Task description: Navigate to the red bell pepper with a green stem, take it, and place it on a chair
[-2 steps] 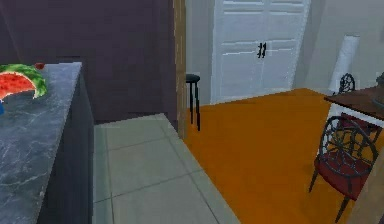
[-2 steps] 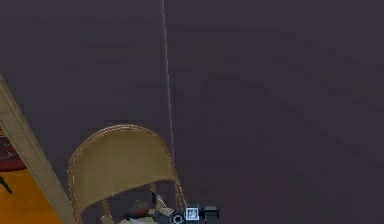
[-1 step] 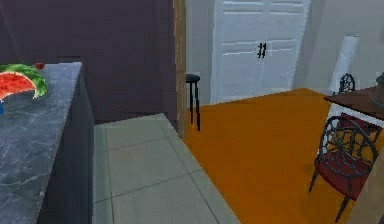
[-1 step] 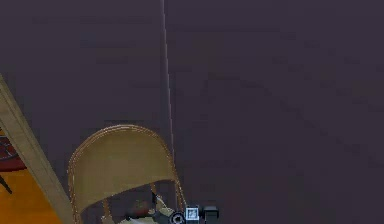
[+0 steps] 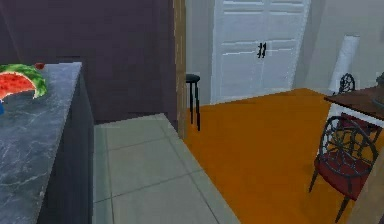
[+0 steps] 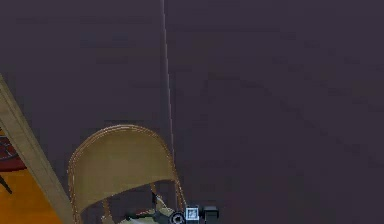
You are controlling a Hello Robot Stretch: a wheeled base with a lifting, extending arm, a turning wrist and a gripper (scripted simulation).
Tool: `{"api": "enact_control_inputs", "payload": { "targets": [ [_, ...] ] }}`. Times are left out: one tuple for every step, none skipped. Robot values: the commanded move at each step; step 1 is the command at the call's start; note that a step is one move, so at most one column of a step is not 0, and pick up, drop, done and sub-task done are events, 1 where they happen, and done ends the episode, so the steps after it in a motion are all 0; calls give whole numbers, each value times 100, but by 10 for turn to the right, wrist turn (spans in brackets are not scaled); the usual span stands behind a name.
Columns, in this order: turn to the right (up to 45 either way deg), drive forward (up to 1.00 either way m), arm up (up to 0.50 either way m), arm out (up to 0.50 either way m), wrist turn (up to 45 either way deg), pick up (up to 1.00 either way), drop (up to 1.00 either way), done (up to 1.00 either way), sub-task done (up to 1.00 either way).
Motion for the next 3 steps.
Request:
{"api": "enact_control_inputs", "payload": {
  "targets": [
    [0,0,10,0,0,0,0,0,0],
    [0,0,0,-8,0,0,0,0,0],
    [0,0,0,0,0,0,0,100,0]
  ]
}}
